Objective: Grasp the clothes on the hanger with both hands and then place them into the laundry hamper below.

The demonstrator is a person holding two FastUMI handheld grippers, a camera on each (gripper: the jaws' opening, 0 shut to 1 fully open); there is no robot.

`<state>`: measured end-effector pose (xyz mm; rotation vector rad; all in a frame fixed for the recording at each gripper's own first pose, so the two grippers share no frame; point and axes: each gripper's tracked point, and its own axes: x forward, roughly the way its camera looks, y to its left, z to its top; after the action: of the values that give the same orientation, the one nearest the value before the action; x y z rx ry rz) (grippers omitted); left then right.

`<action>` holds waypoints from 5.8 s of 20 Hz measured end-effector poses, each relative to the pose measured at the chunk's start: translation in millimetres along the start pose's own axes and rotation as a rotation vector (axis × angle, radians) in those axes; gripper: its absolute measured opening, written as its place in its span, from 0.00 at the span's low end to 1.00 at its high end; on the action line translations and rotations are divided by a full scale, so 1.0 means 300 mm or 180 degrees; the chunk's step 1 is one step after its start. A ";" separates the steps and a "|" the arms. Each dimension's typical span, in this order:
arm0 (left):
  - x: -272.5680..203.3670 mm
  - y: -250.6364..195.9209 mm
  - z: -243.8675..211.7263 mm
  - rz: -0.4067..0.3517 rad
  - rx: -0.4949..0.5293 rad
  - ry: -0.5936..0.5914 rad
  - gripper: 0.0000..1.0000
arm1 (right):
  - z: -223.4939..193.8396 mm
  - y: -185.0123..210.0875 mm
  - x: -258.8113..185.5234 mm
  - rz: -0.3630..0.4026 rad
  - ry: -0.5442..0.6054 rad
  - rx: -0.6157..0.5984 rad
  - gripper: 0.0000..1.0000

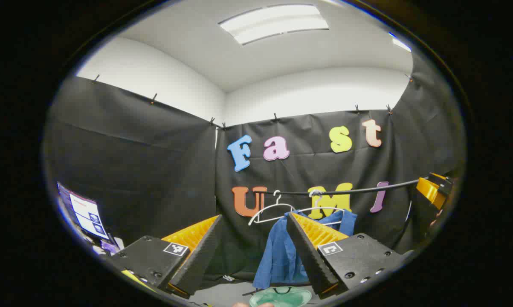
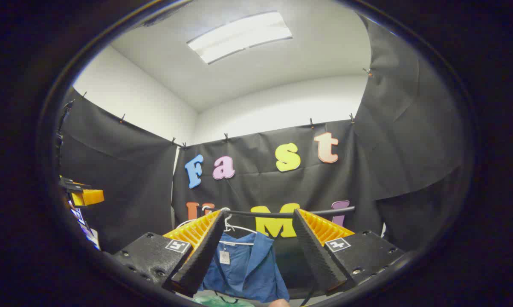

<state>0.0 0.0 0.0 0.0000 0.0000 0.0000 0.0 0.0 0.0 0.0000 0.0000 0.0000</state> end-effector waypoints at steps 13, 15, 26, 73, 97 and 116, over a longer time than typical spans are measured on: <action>0.220 -0.083 -0.065 -0.0602 0.0095 -0.0034 0.99 | -0.128 0.093 0.161 -0.0332 0.0211 -0.0130 1.00; 0.253 -0.090 -0.092 -0.0661 0.0079 -0.0005 0.98 | -0.151 0.108 0.191 -0.0364 0.0251 -0.0156 1.00; 0.411 -0.021 -0.261 -0.0733 0.0189 0.0191 0.99 | -0.339 0.224 0.318 -0.0619 0.0674 -0.0239 1.00; 1.144 -0.358 -0.912 -0.0312 0.0123 0.1173 0.43 | -1.061 -0.154 0.957 -0.1373 0.1306 -0.1300 0.51; 1.276 -0.077 -0.652 -0.0105 0.0746 0.0684 0.08 | -0.875 -0.338 0.918 -0.1647 0.0922 -0.1893 0.11; 1.366 0.001 -0.852 -0.0765 0.0739 0.1198 0.08 | -0.988 -0.403 0.927 -0.1502 0.1207 -0.2071 0.11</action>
<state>409.9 0.3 -255.6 0.2321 0.3764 -0.2402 278.0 -121.0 -296.3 -0.6506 0.3791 -0.4718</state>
